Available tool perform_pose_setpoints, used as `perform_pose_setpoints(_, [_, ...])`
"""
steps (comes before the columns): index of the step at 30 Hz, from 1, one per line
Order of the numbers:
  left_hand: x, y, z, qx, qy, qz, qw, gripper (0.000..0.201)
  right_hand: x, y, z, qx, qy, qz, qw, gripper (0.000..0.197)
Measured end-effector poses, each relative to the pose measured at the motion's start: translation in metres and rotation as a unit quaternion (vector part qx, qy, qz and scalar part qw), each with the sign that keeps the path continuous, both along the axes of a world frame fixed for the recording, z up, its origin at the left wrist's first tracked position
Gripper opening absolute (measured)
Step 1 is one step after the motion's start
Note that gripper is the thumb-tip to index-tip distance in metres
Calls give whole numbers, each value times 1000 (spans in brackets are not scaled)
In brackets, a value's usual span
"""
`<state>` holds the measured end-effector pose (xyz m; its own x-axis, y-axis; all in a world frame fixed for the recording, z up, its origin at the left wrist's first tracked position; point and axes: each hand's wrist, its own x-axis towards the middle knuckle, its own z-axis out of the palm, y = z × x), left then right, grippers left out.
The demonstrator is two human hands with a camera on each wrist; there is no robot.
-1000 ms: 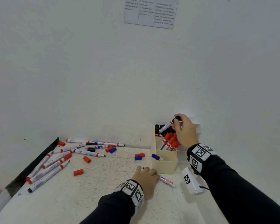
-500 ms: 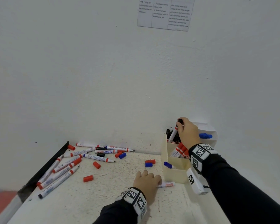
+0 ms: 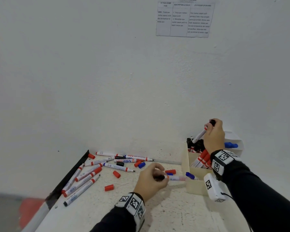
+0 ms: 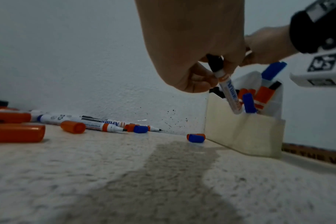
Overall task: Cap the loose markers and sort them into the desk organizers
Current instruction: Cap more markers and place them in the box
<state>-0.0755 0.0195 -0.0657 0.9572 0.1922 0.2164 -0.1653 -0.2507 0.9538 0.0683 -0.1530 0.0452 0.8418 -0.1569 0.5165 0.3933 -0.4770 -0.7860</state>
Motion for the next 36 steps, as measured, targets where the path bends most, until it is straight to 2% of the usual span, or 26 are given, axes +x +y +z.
perform_pose_setpoints(3, [2, 2, 3, -87, -28, 40, 995, 22, 4, 1, -9, -100, 28, 14, 994, 25])
perform_pose_setpoints(6, [4, 2, 3, -100, -41, 78, 991, 13, 7, 3, -12, -226, 36, -2, 973, 26])
perform_pose_setpoints(8, [4, 2, 4, -115, -37, 87, 989, 11, 8, 5, -8, -256, 43, -10, 966, 28])
perform_pose_setpoints(11, [3, 2, 5, -123, -14, 93, 988, 11, 10, 5, -4, -238, 46, -9, 970, 29])
perform_pose_setpoints(17, [2, 11, 0, -79, 32, 104, 991, 10, 10, 6, -1, -213, 32, 7, 977, 29])
perform_pose_setpoints(20, [-1, 16, -2, -50, 44, 99, 993, 10, 8, 7, 11, -113, -38, 12, 993, 28])
perform_pose_setpoints(23, [2, 20, -5, -2, 54, 117, 992, 15, 10, 3, 19, -84, -91, -3, 992, 27])
perform_pose_setpoints(27, [6, 21, -8, 22, 68, 136, 988, 24, 10, -1, 10, -111, -59, 26, 992, 27])
perform_pose_setpoints(31, [7, 21, -13, 53, 82, 137, 986, 28, 13, -3, 9, -85, -29, 52, 995, 24])
perform_pose_setpoints(36, [5, 20, -12, 62, 84, 129, 986, 22, 16, -7, 11, -67, -30, 32, 997, 24])
